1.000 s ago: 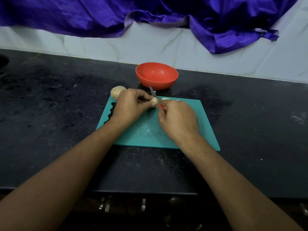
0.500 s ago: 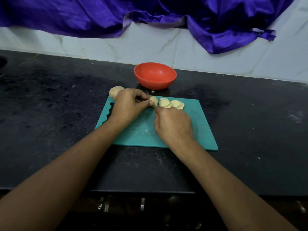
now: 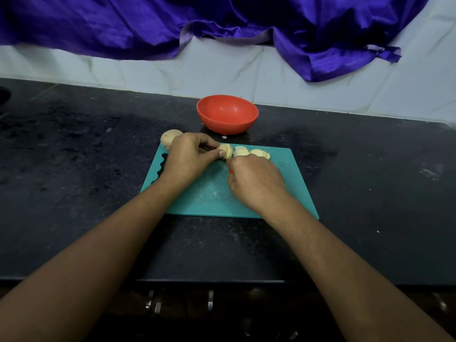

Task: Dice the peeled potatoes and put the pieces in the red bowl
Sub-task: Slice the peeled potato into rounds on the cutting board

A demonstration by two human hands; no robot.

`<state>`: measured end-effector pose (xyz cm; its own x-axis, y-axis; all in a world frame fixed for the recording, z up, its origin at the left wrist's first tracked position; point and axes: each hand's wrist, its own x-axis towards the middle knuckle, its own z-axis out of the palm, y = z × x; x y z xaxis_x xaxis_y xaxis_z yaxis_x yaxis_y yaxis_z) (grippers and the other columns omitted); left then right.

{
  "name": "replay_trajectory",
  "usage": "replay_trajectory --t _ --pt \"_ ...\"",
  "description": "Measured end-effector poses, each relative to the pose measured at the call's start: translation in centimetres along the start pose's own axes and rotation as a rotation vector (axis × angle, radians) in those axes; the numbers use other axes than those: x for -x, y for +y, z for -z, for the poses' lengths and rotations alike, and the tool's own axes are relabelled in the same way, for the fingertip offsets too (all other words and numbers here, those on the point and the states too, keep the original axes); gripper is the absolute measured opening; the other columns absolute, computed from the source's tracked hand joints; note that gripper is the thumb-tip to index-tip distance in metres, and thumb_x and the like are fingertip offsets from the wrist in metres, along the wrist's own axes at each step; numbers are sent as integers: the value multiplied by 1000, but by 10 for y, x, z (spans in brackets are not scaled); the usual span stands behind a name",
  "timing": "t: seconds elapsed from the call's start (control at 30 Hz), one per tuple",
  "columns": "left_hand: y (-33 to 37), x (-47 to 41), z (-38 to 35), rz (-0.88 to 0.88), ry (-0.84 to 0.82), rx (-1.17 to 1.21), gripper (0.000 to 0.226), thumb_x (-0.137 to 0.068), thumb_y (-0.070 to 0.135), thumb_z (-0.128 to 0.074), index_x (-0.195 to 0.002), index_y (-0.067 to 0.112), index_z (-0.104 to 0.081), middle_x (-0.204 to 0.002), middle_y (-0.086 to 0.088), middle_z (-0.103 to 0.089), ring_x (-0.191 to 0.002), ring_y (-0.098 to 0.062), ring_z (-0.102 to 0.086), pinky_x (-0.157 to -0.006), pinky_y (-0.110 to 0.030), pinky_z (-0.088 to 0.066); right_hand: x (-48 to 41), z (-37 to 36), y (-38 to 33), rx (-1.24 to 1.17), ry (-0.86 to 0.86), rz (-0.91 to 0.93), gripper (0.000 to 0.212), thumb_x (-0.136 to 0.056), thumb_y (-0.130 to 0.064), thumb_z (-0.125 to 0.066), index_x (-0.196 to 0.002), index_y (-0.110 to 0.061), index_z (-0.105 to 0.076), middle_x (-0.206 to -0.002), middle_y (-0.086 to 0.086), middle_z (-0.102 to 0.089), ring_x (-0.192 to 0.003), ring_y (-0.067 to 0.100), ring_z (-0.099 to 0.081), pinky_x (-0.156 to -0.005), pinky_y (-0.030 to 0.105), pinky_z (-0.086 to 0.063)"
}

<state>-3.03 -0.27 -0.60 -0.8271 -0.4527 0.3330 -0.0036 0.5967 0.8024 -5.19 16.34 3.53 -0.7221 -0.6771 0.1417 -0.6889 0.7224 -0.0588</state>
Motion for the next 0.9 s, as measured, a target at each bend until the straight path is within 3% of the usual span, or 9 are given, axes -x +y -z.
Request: replay_trajectory --t 0.07,0.17,0.2,0.33,0.47,0.57,0.7,0.83,0.9 --pt "0 0 0 2 -2 3 14 -83 26 -86 -93 25 -77 -84 14 -75 -77 1 -71 -79 -22 -59 0 2 6 -27 -7 -7 29 -102 -24 -52 -127 -25 -66 -90 -2 -47 -84 20 -48 -68 36 -40" --pt "0 0 0 4 1 8 14 -83 27 -86 -94 25 -78 -82 14 -76 -77 2 -71 -80 -23 -60 5 -2 17 -138 7 -34 33 -103 -31 -51 -132 -33 -66 -107 0 -66 -97 23 -61 -75 37 -50" --pt "-1 0 -1 7 2 9 14 -83 28 -86 -94 25 -78 -81 14 -76 -77 1 -71 -79 -23 -60 7 -5 21 -181 15 -53 33 -103 -32 -52 -132 -34 -66 -103 -2 -69 -96 23 -64 -75 36 -51" --pt "-2 0 -2 12 -1 -12 15 -83 31 -85 -96 25 -79 -84 14 -76 -78 0 -71 -78 -26 -60 8 -20 41 -526 18 -169 27 -99 -31 -60 -124 -33 -71 -52 -12 -56 -49 7 -57 -55 28 -45" --pt "-1 0 -1 14 -4 -23 17 -84 32 -84 -98 25 -78 -81 15 -75 -77 2 -70 -71 -19 -55 7 -17 51 -889 35 -229 17 -99 -23 -64 -111 -28 -75 -51 -1 -53 -42 16 -52 -48 35 -51" --pt "0 2 -1 -11 -7 -51 18 -84 32 -85 -99 26 -79 -78 18 -72 -76 4 -69 -66 -17 -50 7 -9 49 -828 100 -168 22 -99 -22 -61 -115 -30 -74 -52 -2 -57 -43 18 -58 -51 47 -58" --pt "0 3 0 -30 -20 -43 19 -84 32 -85 -100 25 -79 -78 17 -73 -76 4 -69 -67 -18 -52 4 -4 36 -570 187 -122 29 -98 -32 -58 -125 -36 -70 -58 -11 -56 -57 19 -65 -62 43 -60" --pt "0 3 1 -33 -16 -21 16 -84 32 -84 -97 25 -78 -75 18 -72 -74 5 -69 -66 -16 -51 4 -1 19 -317 262 -79 34 -101 -35 -52 -132 -35 -65 -96 -4 -74 -92 25 -67 -78 41 -56" --pt "-1 3 0 -37 -14 -13 16 -84 30 -85 -96 23 -77 -77 17 -73 -75 4 -70 -69 -19 -55 3 -3 14 -233 276 -70 33 -102 -35 -50 -130 -34 -65 -105 1 -74 -98 29 -67 -76 39 -53"
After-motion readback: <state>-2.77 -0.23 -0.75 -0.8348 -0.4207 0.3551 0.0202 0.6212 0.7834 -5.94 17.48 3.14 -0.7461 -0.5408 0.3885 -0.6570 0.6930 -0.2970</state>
